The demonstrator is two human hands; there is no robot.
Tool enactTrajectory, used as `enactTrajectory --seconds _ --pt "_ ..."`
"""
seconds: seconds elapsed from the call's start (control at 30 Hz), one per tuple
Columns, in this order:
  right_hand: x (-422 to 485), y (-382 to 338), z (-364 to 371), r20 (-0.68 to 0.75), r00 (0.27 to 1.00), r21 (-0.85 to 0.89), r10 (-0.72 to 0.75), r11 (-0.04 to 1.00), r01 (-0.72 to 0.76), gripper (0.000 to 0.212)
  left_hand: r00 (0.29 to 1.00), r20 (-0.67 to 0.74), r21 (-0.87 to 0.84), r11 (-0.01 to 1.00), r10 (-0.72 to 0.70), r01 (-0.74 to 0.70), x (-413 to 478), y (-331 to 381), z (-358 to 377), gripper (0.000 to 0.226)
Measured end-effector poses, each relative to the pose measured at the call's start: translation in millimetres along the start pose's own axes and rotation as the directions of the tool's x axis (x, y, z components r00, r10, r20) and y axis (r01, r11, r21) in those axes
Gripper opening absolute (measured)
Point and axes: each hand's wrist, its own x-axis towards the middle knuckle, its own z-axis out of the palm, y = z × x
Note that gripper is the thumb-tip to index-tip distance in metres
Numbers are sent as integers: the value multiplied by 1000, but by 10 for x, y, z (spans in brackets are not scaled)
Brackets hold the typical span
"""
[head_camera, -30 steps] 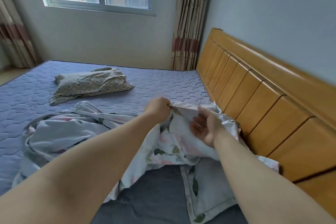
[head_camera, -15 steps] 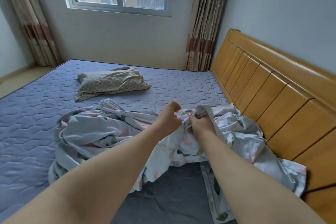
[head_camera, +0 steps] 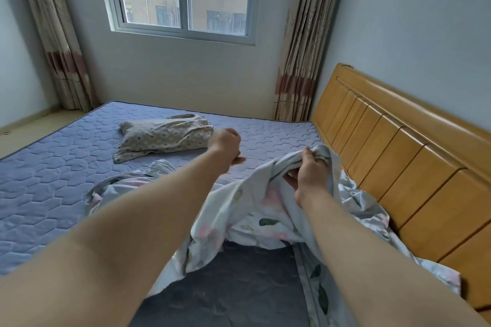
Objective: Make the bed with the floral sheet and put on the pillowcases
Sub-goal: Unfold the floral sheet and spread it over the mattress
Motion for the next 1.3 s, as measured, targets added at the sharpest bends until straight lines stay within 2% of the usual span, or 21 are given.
enactTrajectory --seconds 0.03,0.07,0.13,0.17,0.27,0.37,0.4,0.47,0.53,0.6,0.7,0.77,0.83,0.87,0.97,1.0,1.07,1.13,1.2,1.3 --pt "31 -18 -2 -32 999 -3 -5 1000 5 36 999 -48 -146 989 13 -20 46 203 -51 42" --pt "59 -15 -10 -61 998 -33 -9 999 7 39 996 -67 -194 979 59 -71 83 393 -92 43" --pt "93 8 -3 -96 995 -112 -40 993 29 43 986 -37 -122 978 165 -169 87 635 -118 41" --pt "90 20 8 -94 994 -138 -54 990 41 43 987 22 -59 985 161 -160 58 639 -108 37" --pt "109 5 75 -52 997 -129 -55 991 48 40 956 292 235 971 -25 -47 -22 261 9 17" --pt "136 -93 153 -23 999 -26 -35 999 35 36 849 461 407 912 -260 58 -28 -224 147 34" --pt "165 -113 166 -16 999 2 -28 1000 28 35 842 461 449 892 -279 50 -36 -346 209 42" --pt "209 -132 181 -1 1000 39 -20 999 20 35 907 369 583 811 -204 -54 -40 -567 313 51" --pt "274 -143 171 5 999 70 -36 997 35 35 966 248 699 705 -79 -122 -24 -763 376 34" --pt "335 -166 137 2 998 93 -58 994 58 35 988 151 703 706 -34 -83 59 -913 394 22" --pt "449 -161 75 -43 998 137 -34 990 40 37 997 40 530 848 -62 31 236 -939 353 28" --pt "502 -124 46 -27 1000 174 8 985 -3 30 998 -7 371 927 -63 61 357 -883 294 33" --pt "516 -56 50 102 994 149 47 987 -62 14 998 -12 219 974 -61 62 482 -811 235 38" --pt "502 -3 58 200 977 84 68 993 -86 13 998 3 173 983 -62 60 534 -766 208 39" --pt "434 160 152 484 861 -172 155 982 -80 15 993 110 62 998 -34 27 596 -534 165 41" --pt "423 219 212 531 826 -232 189 970 -73 13 988 157 13 1000 -10 8 607 -433 148 40" --pt "390 286 316 530 807 -291 261 950 -116 9 975 222 -35 999 31 -23 614 -280 100 34" --pt "399 331 406 474 829 -273 296 945 -181 5 969 241 -18 999 52 -49 638 -223 22 23" --pt "408 355 513 452 842 -300 295 939 -168 11 975 201 69 992 92 -108 682 -253 -69 23" --pt "400 394 740 373 885 -302 280 938 -170 18 967 45 407 879 253 -249 757 -386 -189 25"
